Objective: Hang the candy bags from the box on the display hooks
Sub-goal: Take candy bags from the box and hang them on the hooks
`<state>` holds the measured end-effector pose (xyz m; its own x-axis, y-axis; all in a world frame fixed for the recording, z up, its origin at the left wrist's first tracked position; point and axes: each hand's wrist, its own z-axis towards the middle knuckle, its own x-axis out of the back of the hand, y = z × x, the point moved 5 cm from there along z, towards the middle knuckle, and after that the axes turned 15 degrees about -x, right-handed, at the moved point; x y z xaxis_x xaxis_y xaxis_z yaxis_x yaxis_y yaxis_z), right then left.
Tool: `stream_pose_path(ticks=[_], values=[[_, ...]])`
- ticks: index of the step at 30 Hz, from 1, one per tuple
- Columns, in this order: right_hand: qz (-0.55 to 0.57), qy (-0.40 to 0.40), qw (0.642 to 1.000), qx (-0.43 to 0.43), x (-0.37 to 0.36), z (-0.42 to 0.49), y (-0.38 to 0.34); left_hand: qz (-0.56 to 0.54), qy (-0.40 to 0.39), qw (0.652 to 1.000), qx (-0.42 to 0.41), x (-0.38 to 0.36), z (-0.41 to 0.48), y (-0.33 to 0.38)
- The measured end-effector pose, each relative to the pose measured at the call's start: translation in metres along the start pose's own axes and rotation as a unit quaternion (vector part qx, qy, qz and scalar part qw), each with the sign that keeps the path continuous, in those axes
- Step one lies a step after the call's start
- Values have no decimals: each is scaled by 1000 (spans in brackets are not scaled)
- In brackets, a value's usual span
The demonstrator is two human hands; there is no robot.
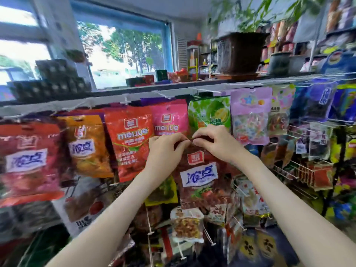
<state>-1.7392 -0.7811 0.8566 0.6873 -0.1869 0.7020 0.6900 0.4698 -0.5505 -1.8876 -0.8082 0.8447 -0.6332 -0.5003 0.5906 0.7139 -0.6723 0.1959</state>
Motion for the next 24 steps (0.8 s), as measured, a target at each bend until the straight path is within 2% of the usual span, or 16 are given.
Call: stream_pose_path(ticks=[9, 14, 18, 24], values=[[73, 37, 996, 20, -65, 40, -101, 18, 47, 996, 72, 97, -17, -69], [98, 24, 994, 34, -98, 57, -145, 52, 72, 991, 99, 143, -27, -103], [127, 10, 991, 48, -127, 76, -178, 116, 93, 979, 137, 170, -39, -132], [127, -6, 991, 45, -176, 110, -214, 230, 110, 943, 214, 201, -50, -183]])
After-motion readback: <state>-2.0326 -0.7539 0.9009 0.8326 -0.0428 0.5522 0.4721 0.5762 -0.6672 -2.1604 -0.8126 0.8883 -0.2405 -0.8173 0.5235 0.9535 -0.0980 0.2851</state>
